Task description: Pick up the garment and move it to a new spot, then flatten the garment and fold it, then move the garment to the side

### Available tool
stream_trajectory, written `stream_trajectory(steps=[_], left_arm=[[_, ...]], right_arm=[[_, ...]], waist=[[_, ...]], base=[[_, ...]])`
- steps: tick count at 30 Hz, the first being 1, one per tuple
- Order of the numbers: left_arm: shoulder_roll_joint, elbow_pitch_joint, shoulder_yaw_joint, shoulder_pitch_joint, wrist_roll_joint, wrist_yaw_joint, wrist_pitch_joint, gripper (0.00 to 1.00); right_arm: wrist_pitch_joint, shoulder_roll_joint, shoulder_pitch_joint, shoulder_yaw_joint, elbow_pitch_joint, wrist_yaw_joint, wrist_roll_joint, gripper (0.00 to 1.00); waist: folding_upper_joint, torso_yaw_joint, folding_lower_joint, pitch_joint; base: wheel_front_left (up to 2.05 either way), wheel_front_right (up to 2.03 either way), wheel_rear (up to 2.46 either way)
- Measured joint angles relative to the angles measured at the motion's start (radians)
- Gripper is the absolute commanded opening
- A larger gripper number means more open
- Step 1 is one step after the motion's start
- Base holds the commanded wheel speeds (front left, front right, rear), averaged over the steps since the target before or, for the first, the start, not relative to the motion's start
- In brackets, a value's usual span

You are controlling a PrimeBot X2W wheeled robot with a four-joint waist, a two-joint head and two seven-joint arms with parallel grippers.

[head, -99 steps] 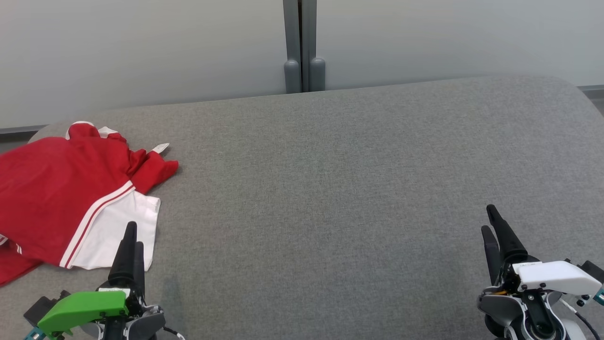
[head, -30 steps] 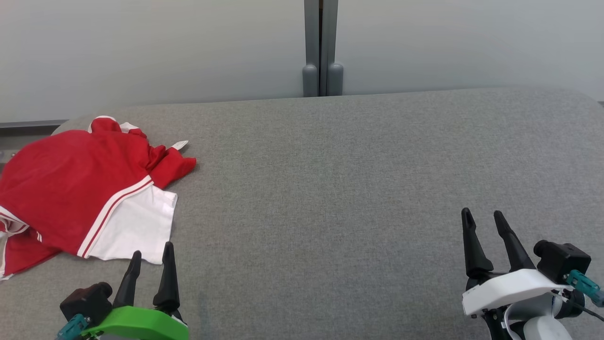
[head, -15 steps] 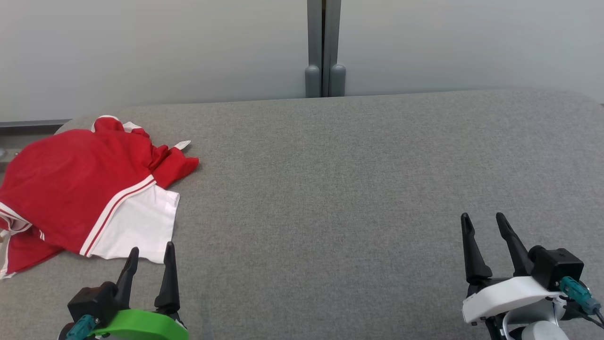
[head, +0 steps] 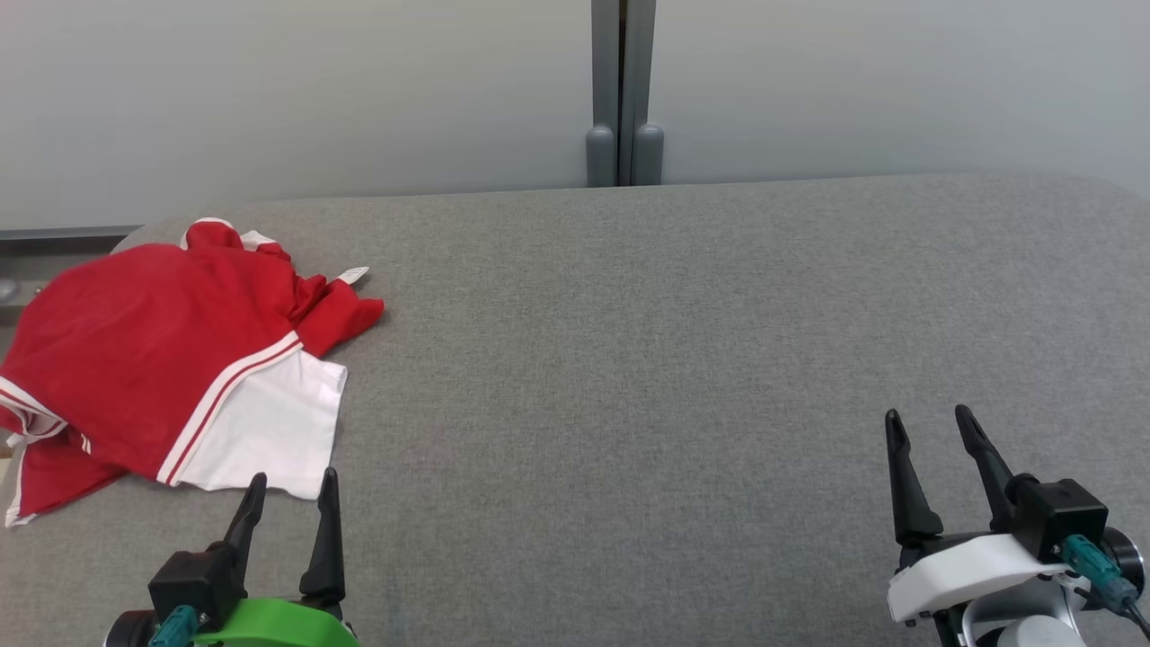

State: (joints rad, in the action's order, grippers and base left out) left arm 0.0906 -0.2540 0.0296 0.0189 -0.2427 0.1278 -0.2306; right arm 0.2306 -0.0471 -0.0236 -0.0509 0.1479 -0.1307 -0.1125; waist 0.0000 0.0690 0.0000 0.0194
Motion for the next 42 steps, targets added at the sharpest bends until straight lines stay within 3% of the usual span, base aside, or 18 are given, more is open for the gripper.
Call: stream_trajectory(steps=[18, 34, 42], left_arm=[[0.005, -0.011, -0.004, 0.003, 0.114, 0.001, -0.031, 1.0], [0.003, -0.037, 0.002, 0.002, 0.094, 0.001, -0.034, 1.0], [-0.004, -0.047, 0.012, 0.001, 0.089, 0.001, -0.034, 1.0]], right_arm=[[0.031, -0.001, -0.013, -0.019, 0.014, 0.0, 0.101, 1.0], [0.032, -0.001, -0.018, -0.024, 0.02, 0.0, 0.096, 1.0], [0.032, -0.002, -0.036, -0.019, 0.025, 0.0, 0.088, 1.0]], waist=[[0.0, 0.003, 0.0, 0.005], [0.0, 0.003, 0.0, 0.004], [0.0, 0.058, 0.0, 0.007]], base=[[0.0, 0.0, 0.0], [0.0, 0.0, 0.0], [0.0, 0.0, 0.0]])
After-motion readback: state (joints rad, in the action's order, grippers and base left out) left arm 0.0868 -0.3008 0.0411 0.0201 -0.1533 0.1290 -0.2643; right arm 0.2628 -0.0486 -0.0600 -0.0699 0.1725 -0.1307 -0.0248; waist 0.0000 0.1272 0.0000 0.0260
